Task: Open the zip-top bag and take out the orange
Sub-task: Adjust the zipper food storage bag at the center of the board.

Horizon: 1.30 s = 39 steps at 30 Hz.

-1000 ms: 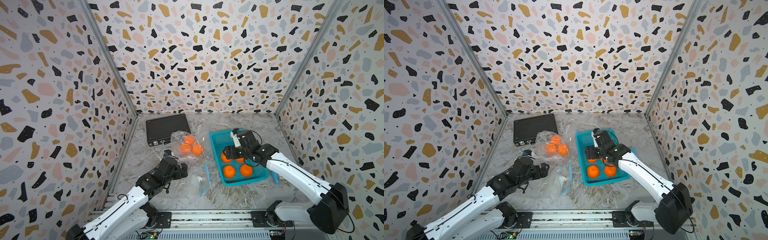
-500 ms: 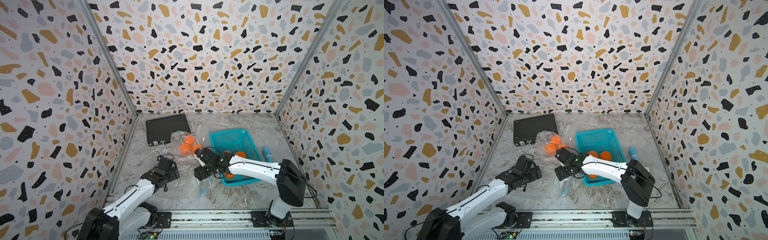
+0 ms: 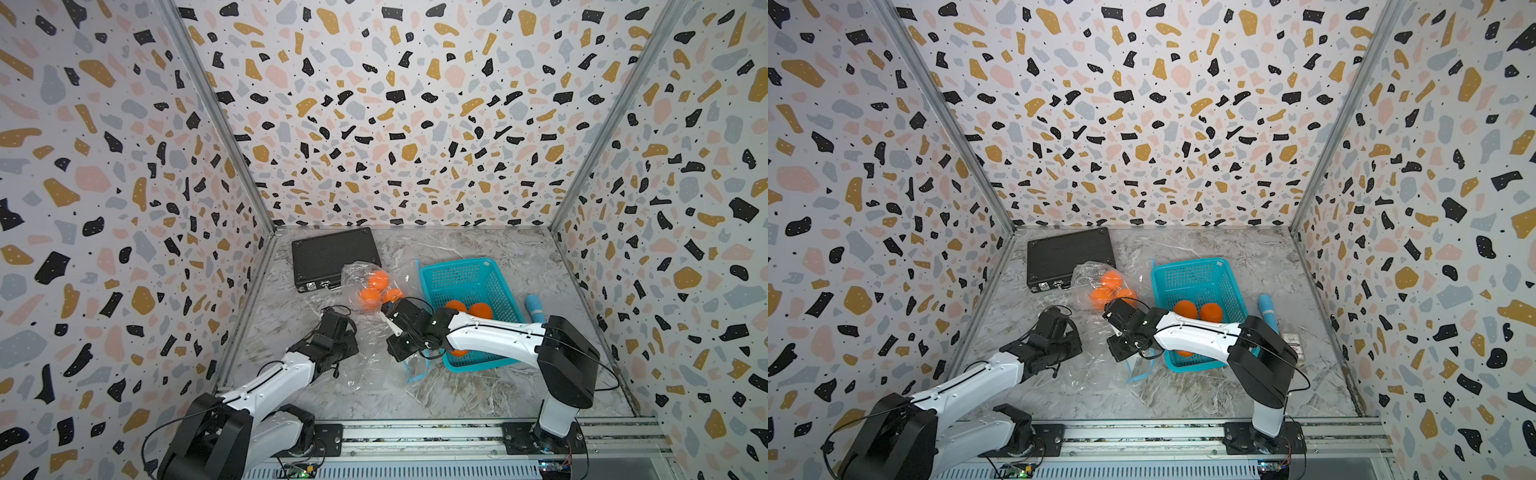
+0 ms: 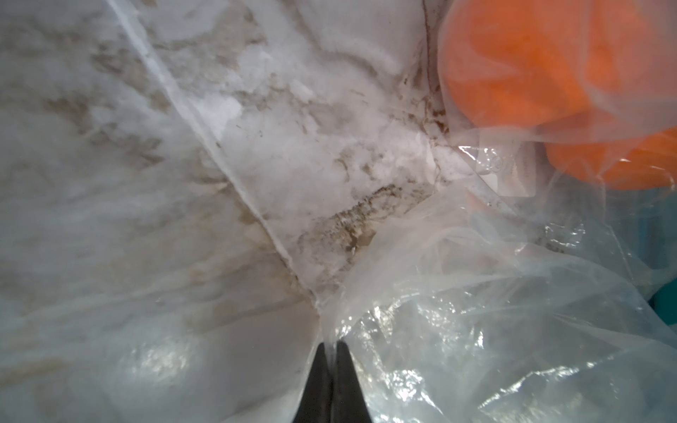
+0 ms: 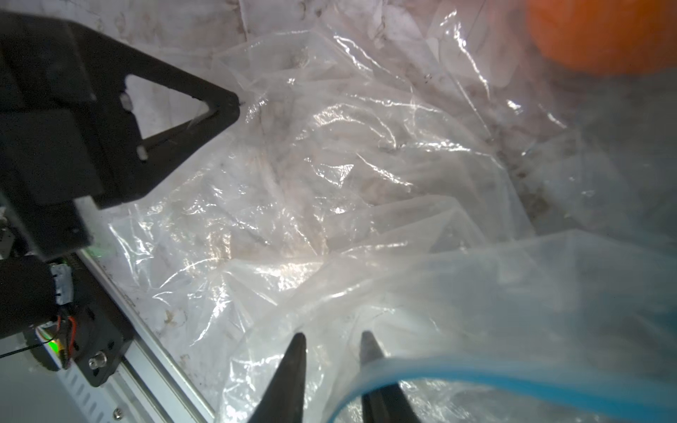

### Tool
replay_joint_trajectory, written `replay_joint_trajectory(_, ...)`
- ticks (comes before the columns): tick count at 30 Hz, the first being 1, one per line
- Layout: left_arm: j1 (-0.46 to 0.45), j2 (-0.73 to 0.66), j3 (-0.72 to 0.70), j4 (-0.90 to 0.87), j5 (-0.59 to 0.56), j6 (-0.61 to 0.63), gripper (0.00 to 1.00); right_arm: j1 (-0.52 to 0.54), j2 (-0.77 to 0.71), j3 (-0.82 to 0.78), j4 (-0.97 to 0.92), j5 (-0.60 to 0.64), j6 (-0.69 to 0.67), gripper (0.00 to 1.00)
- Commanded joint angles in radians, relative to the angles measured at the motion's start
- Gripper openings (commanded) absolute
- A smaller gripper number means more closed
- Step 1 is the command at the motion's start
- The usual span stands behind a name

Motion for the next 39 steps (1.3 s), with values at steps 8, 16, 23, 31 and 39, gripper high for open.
replay_joint_trajectory(8,0.103,-0.089,0.079,-0.172,-0.149,0.013,0.0,0.001,-0.312,-0.309,0.156,0.033,0.026,0.25)
replay_joint_trajectory(16,0.281,-0.148,0.121,-0.266,-0.154,0.064,0.0,0.001,-0.338,-0.437,0.225,-0.013,0.043,0.25)
replay_joint_trajectory(23,0.337,-0.205,0.081,-0.25,-0.018,0.097,0.0,0.001,-0.372,-0.413,0.234,-0.036,0.041,0.29)
replay_joint_trajectory(31,0.337,-0.341,0.087,-0.332,0.04,0.114,0.0,0.001,-0.259,-0.133,0.059,0.093,0.012,0.69)
replay_joint_trajectory(39,0.336,-0.362,0.086,-0.34,0.099,0.121,0.0,0.001,0.082,0.134,-0.122,0.263,-0.046,0.78)
